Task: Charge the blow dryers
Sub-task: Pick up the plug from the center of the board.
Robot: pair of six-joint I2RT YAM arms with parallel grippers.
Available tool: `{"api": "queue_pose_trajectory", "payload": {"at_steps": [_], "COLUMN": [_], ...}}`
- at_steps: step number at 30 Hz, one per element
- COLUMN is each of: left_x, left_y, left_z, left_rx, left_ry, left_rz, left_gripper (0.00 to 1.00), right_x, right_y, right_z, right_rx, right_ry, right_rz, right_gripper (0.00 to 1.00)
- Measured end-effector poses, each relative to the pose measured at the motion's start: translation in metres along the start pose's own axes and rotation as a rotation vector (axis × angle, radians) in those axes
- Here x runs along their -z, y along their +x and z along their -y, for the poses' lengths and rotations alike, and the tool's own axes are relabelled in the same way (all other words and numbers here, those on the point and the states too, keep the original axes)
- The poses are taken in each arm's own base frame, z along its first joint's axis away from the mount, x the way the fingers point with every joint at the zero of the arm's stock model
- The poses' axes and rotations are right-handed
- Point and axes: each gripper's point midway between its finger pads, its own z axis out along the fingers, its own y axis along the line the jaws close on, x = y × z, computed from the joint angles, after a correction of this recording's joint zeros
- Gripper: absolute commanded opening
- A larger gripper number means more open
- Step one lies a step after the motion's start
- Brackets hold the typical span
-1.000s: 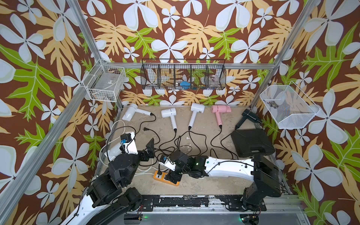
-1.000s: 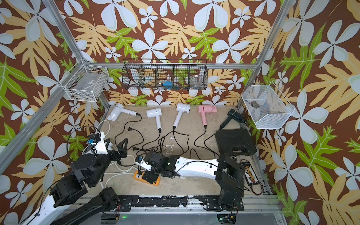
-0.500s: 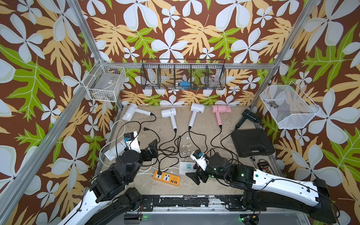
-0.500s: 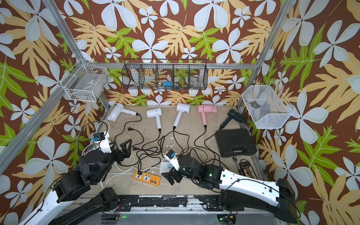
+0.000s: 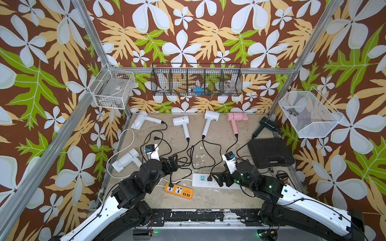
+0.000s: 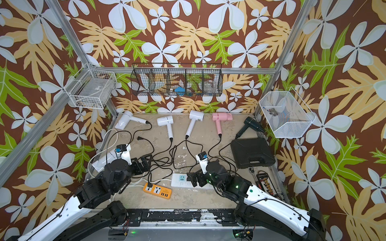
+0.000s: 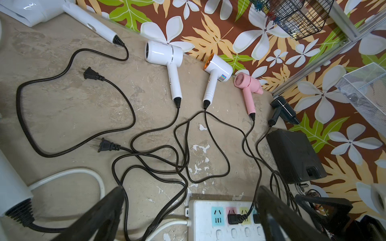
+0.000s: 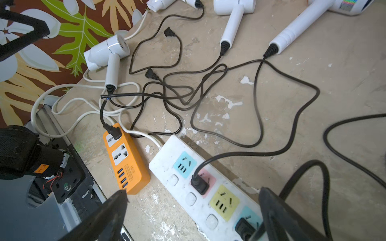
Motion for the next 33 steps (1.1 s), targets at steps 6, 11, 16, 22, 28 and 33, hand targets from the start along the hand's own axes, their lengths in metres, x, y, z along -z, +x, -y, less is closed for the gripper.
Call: {"api": "queue_pose_trajectory", "payload": {"at_steps": [6, 11, 16, 22, 28, 33], "left_x": [-0.022, -0.043, -0.066, -0.101, -0.142, -0.176], "left_y": [0.001, -0.012, -0.023, -0.039, -0.047, -0.049], "left_z": [-0.004, -0.017, -0.028, -0.055, -0.092, -0.120], "left_rx": [-0.030, 0.003, 0.038, 0.114, 0.191, 0.223], "left_ry": [-0.099, -0.177, -0.241, -0.355, -0.483, -0.579], "left_rz": [-0.011, 0.010, 0.006, -0.010, -0.049, -0.087], "left_gripper": [0.99, 0.99, 0.99, 0.97, 0.87, 0.79], "right_x": [-0.009, -0.012, -0.013, -0.014, -0.015, -0.014], "right_y": [-0.007, -0.012, -0.005, -0.001, 0.005, 0.006], "right_z": [0.001, -0.001, 0.002, 0.007, 0.015, 0.018], "right_rx": [-0.066, -0.087, -0.086, -0.084, -0.080, -0.064], "right_ry": [0.011, 0.012, 0.015, 0.030, 0.062, 0.069], "right_rz": [-0.018, -0.022, -0.027, -0.025, -0.026, -0.012], "right_gripper": [1.00, 1.00, 1.00, 1.00, 1.00, 1.00]}}
